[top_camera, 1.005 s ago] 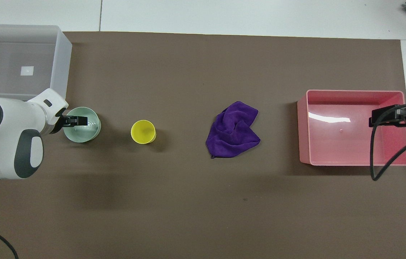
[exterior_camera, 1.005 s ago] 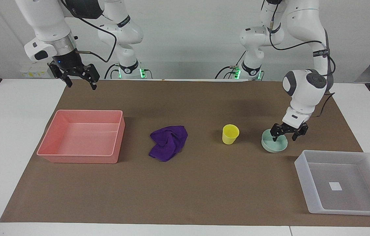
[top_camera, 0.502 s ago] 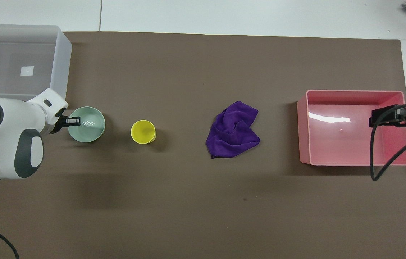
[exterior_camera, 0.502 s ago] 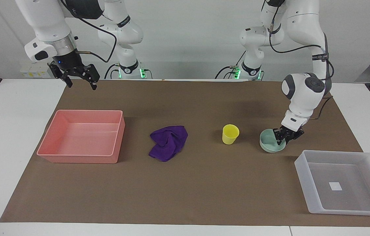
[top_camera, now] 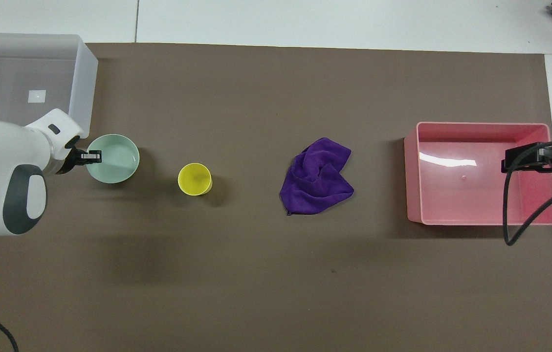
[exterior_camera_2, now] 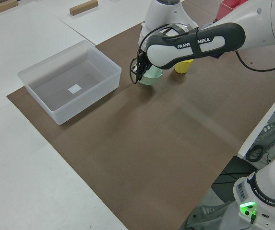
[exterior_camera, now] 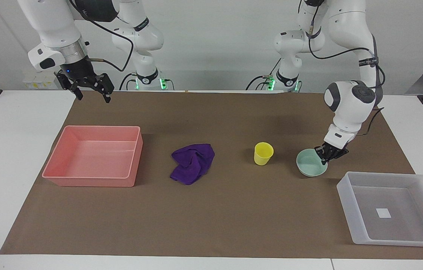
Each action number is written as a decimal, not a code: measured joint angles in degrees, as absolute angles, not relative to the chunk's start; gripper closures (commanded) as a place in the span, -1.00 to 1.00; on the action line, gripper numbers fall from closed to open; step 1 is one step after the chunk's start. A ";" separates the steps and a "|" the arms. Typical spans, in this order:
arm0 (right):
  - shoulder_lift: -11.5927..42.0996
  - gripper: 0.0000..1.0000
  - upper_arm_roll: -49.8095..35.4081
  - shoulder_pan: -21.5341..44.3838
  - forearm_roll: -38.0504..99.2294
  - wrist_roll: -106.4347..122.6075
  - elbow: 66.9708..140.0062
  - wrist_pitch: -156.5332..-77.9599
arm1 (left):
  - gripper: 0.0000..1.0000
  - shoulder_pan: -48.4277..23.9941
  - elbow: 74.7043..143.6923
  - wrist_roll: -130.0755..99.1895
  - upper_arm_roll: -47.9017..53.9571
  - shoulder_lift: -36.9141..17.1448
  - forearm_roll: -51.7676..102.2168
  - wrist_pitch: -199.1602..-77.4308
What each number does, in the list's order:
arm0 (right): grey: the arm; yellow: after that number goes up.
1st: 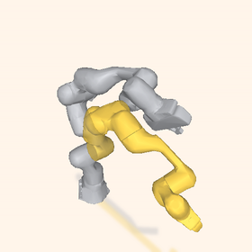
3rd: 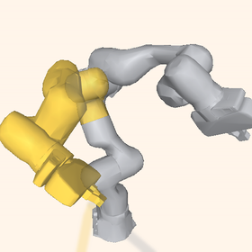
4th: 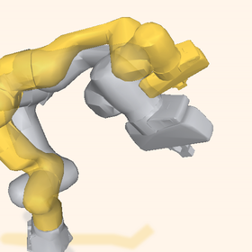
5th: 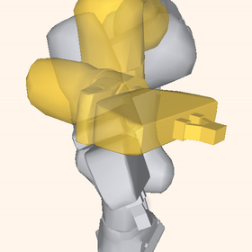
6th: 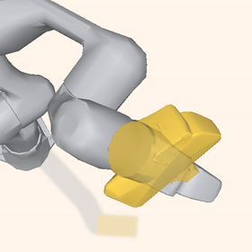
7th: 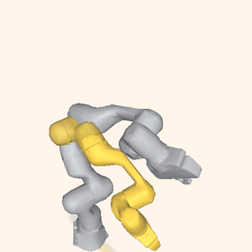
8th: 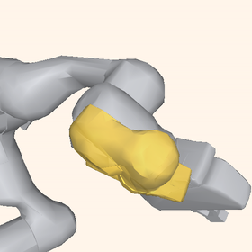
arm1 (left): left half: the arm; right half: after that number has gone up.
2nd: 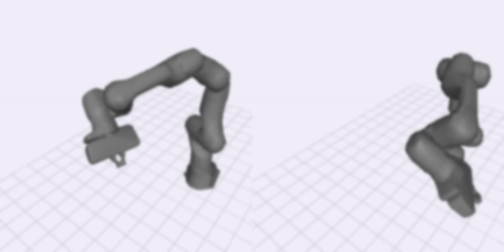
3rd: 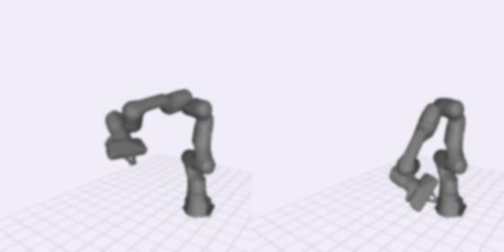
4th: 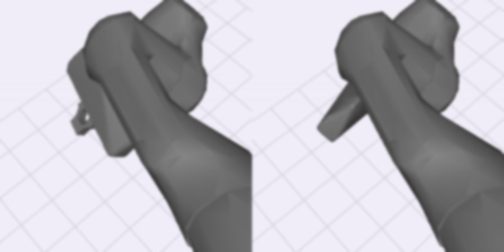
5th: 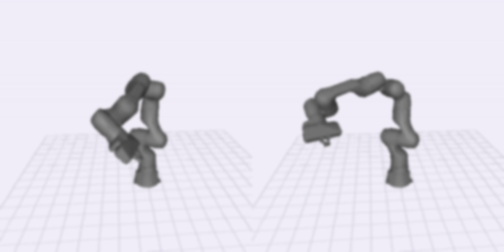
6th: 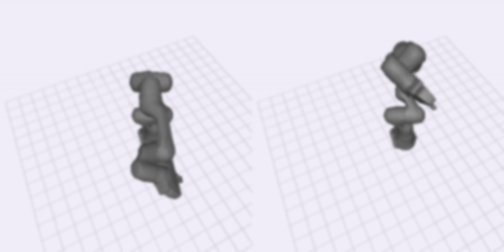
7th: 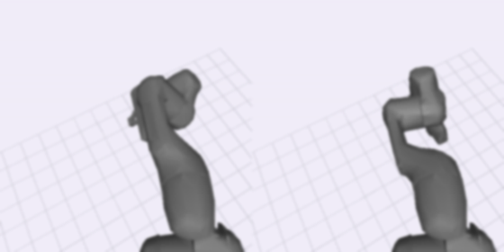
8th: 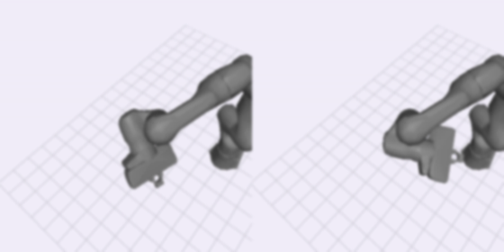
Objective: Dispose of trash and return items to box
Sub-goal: 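Reach the left gripper to the pale green bowl and grasp its rim, then lift the green bowl with the left gripper into the white box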
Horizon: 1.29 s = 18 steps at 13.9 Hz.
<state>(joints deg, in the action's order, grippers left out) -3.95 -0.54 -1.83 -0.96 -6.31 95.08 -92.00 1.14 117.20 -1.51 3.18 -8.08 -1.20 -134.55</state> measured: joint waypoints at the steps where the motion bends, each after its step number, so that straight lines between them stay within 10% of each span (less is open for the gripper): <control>1: -3.96 -1.00 -0.54 -1.83 -0.96 -6.31 95.09 -92.00 | 1.00 1.22 114.58 -1.51 3.01 -7.76 -1.20 -132.15; 9: -3.96 -1.00 -0.54 -1.83 -0.97 -6.31 95.34 -92.00 | 1.00 9.32 98.42 -1.48 2.64 -12.60 -1.20 -128.74; 18: -3.97 -1.00 -0.54 -1.83 -0.96 -6.31 95.43 -92.12 | 1.00 14.48 73.07 -1.24 2.87 -34.57 -1.19 -127.68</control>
